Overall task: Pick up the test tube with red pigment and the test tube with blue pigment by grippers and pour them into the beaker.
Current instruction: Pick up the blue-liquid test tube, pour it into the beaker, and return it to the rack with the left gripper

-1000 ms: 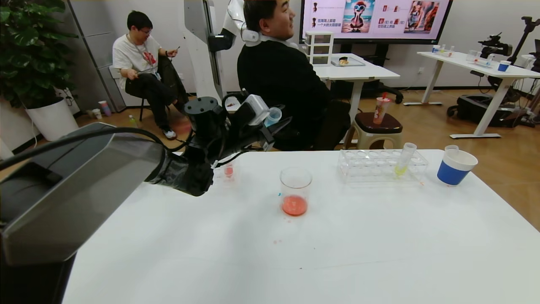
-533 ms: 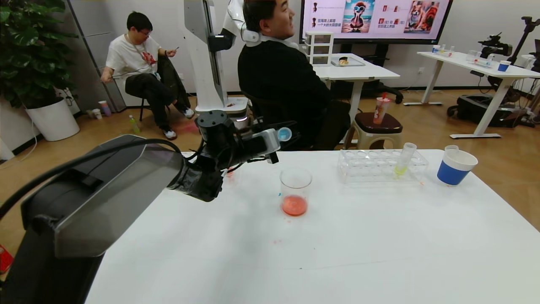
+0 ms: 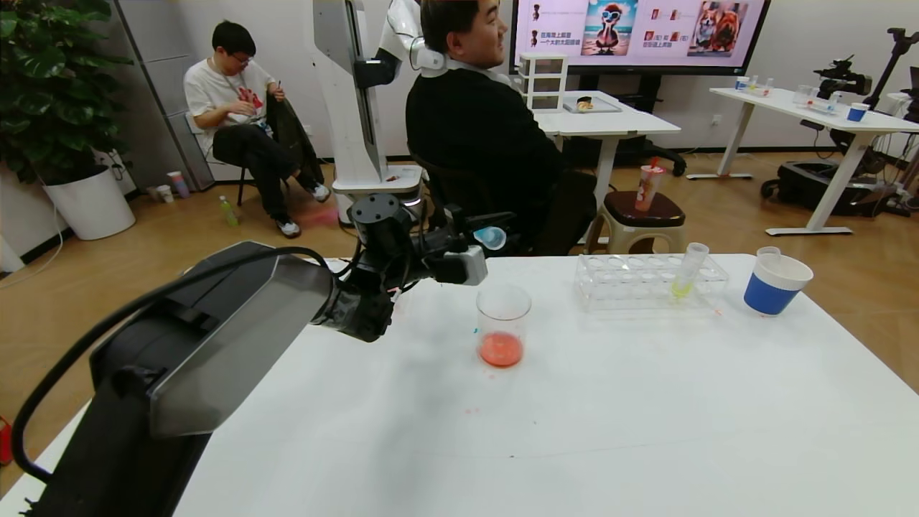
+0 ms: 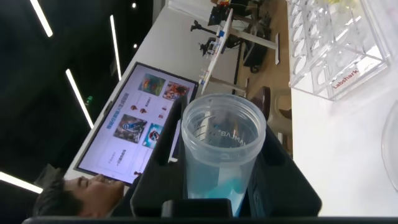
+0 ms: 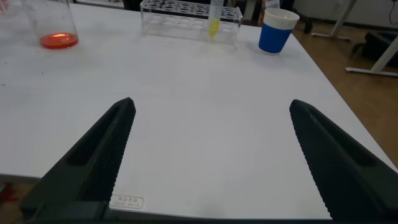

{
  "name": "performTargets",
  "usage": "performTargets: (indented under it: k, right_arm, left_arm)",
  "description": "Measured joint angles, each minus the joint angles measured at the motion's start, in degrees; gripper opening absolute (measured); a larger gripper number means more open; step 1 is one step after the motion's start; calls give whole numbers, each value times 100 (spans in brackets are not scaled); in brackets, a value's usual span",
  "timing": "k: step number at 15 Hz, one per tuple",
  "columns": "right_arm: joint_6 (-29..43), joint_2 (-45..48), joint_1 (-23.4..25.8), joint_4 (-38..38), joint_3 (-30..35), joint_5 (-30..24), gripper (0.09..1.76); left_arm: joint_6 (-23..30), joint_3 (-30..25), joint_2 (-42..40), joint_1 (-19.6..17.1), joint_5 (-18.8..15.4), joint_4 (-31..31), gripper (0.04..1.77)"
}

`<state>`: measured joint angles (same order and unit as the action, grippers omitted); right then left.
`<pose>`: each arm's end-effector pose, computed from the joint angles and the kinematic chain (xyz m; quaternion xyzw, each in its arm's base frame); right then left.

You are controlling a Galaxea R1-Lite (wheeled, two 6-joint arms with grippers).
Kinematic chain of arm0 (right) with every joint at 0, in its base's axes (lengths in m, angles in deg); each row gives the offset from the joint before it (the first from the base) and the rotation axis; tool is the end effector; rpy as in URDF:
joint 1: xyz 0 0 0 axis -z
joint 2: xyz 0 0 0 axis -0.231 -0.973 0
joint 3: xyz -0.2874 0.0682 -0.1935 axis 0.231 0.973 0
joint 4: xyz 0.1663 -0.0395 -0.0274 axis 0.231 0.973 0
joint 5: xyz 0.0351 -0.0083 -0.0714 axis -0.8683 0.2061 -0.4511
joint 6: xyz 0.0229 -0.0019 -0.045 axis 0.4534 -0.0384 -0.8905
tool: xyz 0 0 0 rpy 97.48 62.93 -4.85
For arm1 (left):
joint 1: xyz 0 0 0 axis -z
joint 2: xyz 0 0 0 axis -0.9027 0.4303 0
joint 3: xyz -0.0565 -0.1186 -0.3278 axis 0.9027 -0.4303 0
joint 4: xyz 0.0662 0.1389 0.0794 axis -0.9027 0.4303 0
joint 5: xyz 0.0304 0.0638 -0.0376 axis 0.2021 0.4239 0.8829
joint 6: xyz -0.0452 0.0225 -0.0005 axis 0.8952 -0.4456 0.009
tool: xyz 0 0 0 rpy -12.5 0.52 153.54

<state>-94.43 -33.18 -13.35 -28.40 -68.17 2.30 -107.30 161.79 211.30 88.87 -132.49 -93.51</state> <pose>-0.0669 0.0014 0.0757 -0.0396 -0.0023 0.0136 0.9991 0.4912 -0.2606 0.1785 0.4715 -0.4191 -0.3865 0.6728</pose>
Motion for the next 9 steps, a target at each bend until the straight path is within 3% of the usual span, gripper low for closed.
performTargets:
  k: [3,9]
  right_arm:
    - [2,0,0,0,0,0,173]
    - [0,0,0,0,0,2,173]
  left_arm:
    - [-433,44,115,2,-180,7,53]
    - [-1130,50,151,12,-218,13,53]
